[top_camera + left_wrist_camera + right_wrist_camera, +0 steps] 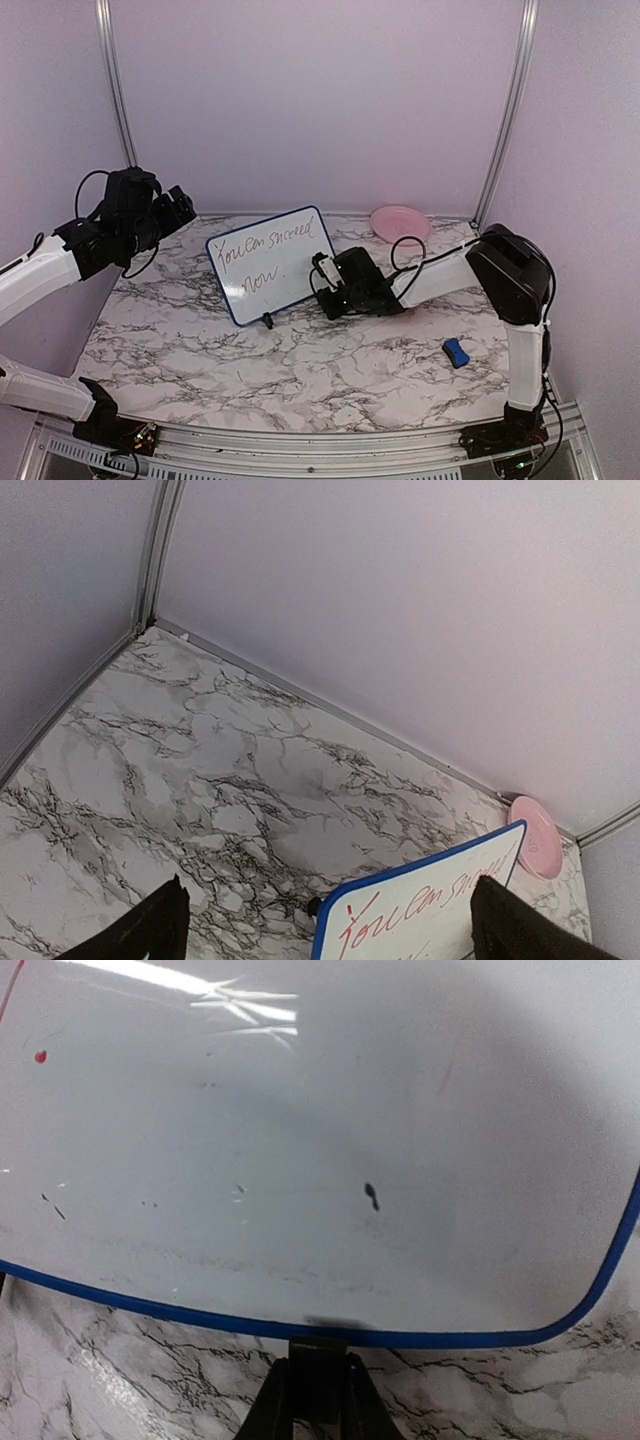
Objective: Erase the whiteboard
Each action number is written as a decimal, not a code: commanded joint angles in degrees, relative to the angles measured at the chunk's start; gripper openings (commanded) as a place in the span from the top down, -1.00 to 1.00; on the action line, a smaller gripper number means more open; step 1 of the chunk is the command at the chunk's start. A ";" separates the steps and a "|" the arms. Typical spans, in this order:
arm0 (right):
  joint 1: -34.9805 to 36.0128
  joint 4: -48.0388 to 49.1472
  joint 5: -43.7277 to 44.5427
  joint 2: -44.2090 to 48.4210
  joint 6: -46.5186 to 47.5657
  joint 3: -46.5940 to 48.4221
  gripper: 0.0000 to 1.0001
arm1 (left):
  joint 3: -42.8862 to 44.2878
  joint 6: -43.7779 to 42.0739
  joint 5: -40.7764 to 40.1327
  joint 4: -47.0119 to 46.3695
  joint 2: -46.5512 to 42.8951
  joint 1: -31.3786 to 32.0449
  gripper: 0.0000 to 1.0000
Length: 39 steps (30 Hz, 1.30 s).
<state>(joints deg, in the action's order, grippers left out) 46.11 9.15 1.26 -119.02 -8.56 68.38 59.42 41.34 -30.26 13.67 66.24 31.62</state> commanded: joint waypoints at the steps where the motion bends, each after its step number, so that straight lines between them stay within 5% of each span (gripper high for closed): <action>1: 0.30 -0.41 1.09 -0.12 1.30 0.91 0.88 | -0.70 -3.65 6.15 -1.41 0.08 -2.56 -0.97; 15: 1.71 9.43 -12.20 12.85 13.28 -18.04 1.00 | -0.61 -13.21 20.58 -4.20 1.41 -4.83 -0.98; 26: 7.46 8.21 -11.58 12.48 19.45 -18.82 1.00 | -1.15 -13.29 25.08 -5.31 3.46 -4.89 -0.97; 32: 7.47 1.94 -10.20 15.74 16.15 -18.42 0.02 | -1.49 -14.24 26.39 -5.49 3.69 -4.89 -0.97; 39: 4.27 -14.67 -7.26 28.32 6.54 -20.97 -0.31 | -1.85 -15.52 28.37 -6.02 4.73 -4.90 -0.98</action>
<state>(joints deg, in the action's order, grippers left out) 52.88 5.65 -7.97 -97.95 5.02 48.53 58.22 27.75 -4.12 10.07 69.65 27.05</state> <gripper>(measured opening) 0.637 0.988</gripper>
